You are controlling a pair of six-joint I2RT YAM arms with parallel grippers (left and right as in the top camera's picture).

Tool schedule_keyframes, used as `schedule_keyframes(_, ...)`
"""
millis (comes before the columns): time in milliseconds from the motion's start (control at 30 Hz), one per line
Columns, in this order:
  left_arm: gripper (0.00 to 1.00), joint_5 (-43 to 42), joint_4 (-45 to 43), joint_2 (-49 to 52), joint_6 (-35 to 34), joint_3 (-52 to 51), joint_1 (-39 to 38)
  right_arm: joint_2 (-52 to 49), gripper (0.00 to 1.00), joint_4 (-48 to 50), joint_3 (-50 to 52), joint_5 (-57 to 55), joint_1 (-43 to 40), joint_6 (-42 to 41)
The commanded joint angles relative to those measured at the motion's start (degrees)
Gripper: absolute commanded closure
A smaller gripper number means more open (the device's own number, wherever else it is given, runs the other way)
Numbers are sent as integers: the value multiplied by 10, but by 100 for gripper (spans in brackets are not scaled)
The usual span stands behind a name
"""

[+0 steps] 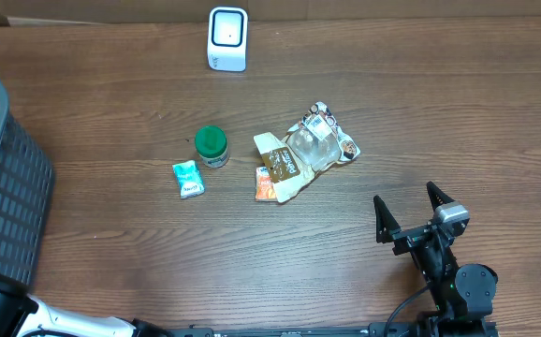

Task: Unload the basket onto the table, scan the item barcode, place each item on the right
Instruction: 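Reach into the basket and grasp the mint-green wipes pack with left gripper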

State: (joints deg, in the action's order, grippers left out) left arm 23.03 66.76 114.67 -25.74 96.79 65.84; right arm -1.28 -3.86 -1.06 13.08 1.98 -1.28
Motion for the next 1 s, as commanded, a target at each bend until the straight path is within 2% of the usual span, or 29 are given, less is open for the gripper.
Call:
schedule_keyframes(0, 4, 9, -24, 8, 5, -35, -3, 3, 0, 4, 6, -4, 4, -1)
schedule_keyframes(300, 5, 12, -95, 9, 19, -97, -2, 3, 0, 4, 6, -4, 4, -1)
schedule_keyframes(433, 8, 14, -110, 13, 30, -101, -2, 3, 0, 4, 6, -4, 4, -1)
schedule_keyframes(567, 25, 12, -122, 13, 30, -101, -2, 4, 0, 4, 6, -4, 4, -1)
schedule_keyframes(667, 29, -7, -127, 15, 30, -103, -3, 3, 0, 4, 6, -4, 4, -1)
schedule_keyframes(967, 22, -14, -163, 21, 30, -150, -5, 4, 0, 4, 6, -4, 4, -1)
